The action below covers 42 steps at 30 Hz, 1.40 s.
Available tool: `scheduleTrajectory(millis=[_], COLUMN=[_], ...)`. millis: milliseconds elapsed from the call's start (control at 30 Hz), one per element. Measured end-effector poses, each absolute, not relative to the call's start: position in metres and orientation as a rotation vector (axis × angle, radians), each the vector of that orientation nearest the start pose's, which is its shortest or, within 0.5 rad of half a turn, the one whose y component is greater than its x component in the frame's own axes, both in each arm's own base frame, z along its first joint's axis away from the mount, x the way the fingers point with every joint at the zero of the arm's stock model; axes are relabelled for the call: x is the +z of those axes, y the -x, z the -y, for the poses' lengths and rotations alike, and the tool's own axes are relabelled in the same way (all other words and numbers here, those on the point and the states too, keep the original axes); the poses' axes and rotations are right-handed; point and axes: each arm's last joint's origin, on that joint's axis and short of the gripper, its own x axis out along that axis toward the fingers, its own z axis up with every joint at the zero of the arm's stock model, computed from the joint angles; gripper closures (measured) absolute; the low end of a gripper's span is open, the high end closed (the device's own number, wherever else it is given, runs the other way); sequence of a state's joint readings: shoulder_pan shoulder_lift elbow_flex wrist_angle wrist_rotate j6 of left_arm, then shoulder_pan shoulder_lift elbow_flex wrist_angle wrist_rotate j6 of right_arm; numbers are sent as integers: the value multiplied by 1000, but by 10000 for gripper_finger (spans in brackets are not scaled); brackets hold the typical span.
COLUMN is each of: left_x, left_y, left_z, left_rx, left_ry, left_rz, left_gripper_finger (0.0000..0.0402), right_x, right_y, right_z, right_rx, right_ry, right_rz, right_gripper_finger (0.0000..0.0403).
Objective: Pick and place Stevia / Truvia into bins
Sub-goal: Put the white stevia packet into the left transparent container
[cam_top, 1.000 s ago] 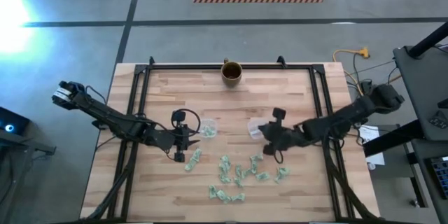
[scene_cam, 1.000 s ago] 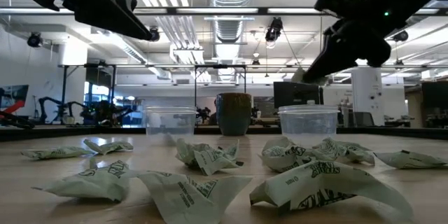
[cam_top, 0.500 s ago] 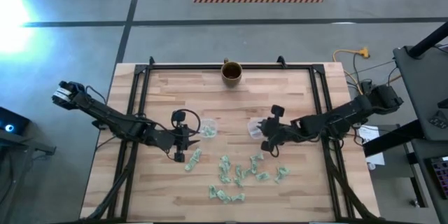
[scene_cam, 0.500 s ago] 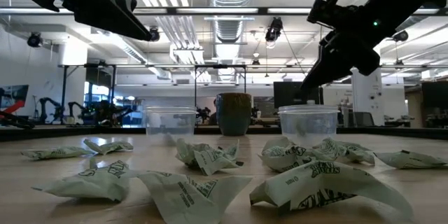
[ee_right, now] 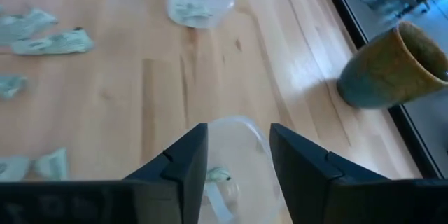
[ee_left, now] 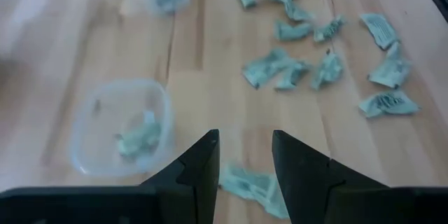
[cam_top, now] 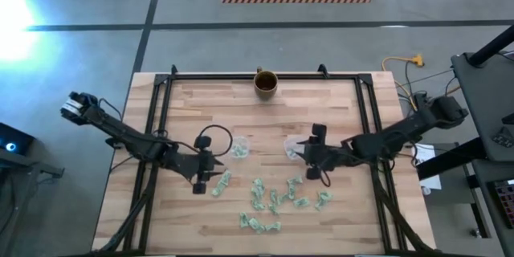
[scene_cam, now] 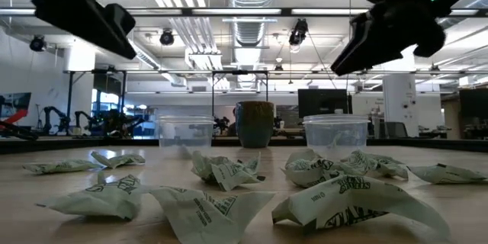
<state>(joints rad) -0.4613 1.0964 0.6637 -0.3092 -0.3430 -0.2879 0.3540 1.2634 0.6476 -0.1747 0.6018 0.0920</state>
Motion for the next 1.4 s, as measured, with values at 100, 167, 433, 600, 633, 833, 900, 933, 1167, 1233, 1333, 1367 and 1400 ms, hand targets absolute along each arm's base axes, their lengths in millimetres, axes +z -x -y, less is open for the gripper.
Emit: scheduleTrajectory(millis=[100, 167, 433, 600, 633, 833, 900, 933, 1167, 1233, 1333, 1367, 1400], left_x=[220, 214, 178, 165, 162, 153, 151, 150, 148, 148, 148, 147, 147], left_y=[-199, -201, -214, -220, -221, -225, -226, -226, -229, -231, -231, -231, -231], left_z=[94, 97, 106, 109, 110, 110, 110, 110, 108, 107, 106, 105, 105], left_rx=[-28, -45, -49, -39, -37, -15, -5, -2, -5, -6, 1, 3, 3], left_ry=[-16, -8, 8, -21, -26, -41, -49, -51, -54, -54, -51, -52, -52], left_rz=[-719, -751, -937, -989, -997, -1012, -1013, -1016, -998, -988, -989, -992, -993], left_gripper_finger=[285, 285, 285, 285, 285, 285, 285, 285, 285, 285, 285, 285, 285], right_x=[199, 199, 199, 199, 199, 199, 199, 199, 199, 199, 199, 199, 199], right_y=[-227, -226, -226, -226, -226, -226, -226, -226, -226, -226, -226, -226, -226], right_z=[-71, -73, -75, -75, -75, -75, -75, -75, -75, -75, -75, -75, -75], right_rx=[-244, -234, -227, -227, -227, -226, -227, -227, -225, -225, -223, -222, -222], right_ry=[291, 299, 305, 304, 304, 302, 301, 300, 298, 298, 297, 294, 292], right_rz=[-688, -685, -687, -687, -687, -686, -685, -685, -686, -686, -686, -686, -686], right_gripper_finger=[257, 259, 274, 281, 282, 288, 290, 291, 290, 290, 292, 294, 295])
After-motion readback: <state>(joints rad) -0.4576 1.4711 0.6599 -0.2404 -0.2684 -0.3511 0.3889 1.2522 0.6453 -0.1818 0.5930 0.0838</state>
